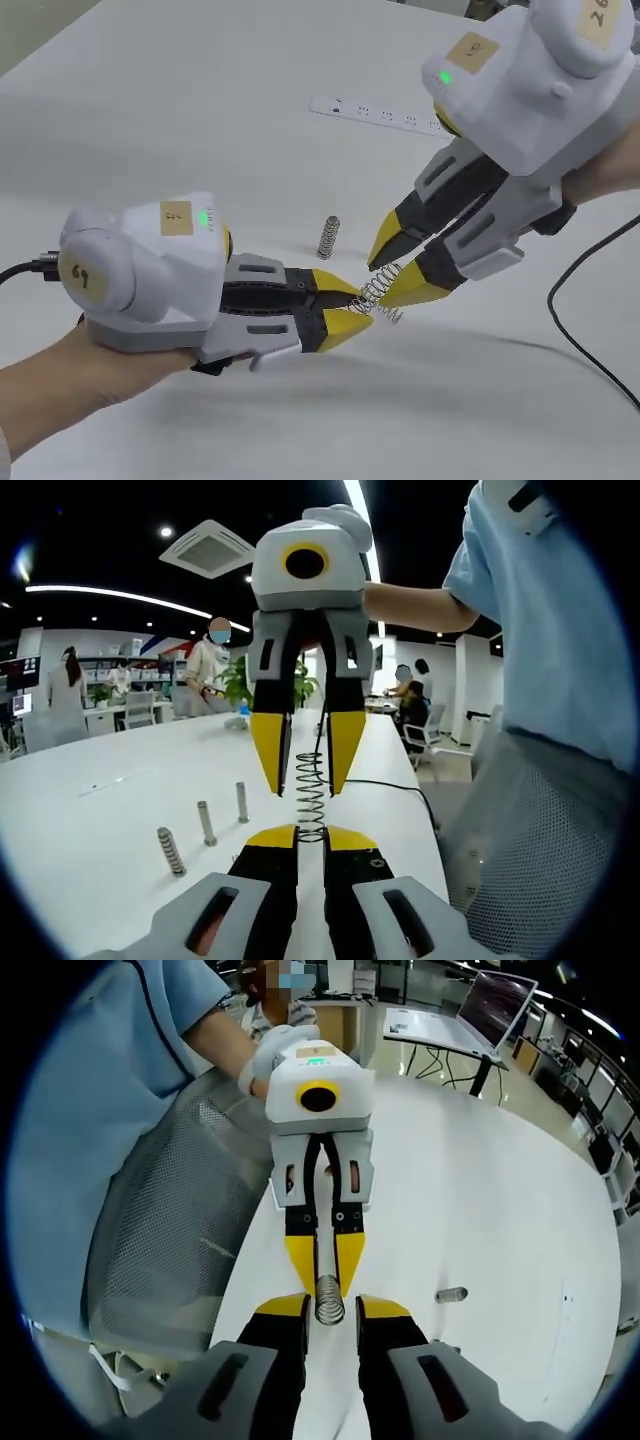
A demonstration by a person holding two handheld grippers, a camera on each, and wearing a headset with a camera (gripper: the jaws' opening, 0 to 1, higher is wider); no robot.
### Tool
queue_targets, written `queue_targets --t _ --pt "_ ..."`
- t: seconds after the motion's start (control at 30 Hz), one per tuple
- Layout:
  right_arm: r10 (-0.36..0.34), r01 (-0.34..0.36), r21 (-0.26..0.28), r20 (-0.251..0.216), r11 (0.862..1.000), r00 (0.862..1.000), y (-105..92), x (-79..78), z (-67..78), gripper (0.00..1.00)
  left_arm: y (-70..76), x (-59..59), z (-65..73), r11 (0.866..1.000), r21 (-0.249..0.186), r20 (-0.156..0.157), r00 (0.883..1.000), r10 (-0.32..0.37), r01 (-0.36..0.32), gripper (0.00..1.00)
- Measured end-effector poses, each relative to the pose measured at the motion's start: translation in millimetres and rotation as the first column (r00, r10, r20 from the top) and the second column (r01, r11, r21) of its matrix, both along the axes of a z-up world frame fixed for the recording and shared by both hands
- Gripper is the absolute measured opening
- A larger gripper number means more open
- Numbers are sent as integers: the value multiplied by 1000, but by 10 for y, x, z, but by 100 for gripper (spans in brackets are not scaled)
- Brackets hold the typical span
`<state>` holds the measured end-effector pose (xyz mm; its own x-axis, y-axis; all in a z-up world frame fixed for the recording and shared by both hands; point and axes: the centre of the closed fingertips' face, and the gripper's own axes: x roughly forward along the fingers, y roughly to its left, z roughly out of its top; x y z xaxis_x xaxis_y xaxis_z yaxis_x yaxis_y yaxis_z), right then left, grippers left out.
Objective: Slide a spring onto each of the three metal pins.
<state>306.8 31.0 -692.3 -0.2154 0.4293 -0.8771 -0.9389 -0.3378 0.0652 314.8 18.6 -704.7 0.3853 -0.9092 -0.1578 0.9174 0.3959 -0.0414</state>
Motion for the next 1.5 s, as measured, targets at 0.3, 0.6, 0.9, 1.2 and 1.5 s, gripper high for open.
queue_targets --t 0.3,0.6,0.9,1.2,1.5 --pt "-4 4 1 -9 1000 1000 12 -9 -30 13 5 13 15 1000 -2 2 1000 3 -3 1" --pt "-5 5 0 -17 1000 1000 13 -25 -62 11 -11 9 27 1000 -10 -1 1000 0 0 1" --pt "-9 9 -1 -21 1000 1000 27 -45 -71 9 -9 0 29 1000 -13 -7 1000 -3 3 1" --pt "-31 30 -16 -24 999 999 9 -48 -83 8 -30 -9 10 1000 -5 -10 1000 -6 6 1" --pt "-43 42 -23 -30 999 999 -20 -37 -89 7 -58 -4 6 1000 4 -4 1000 -13 13 2"
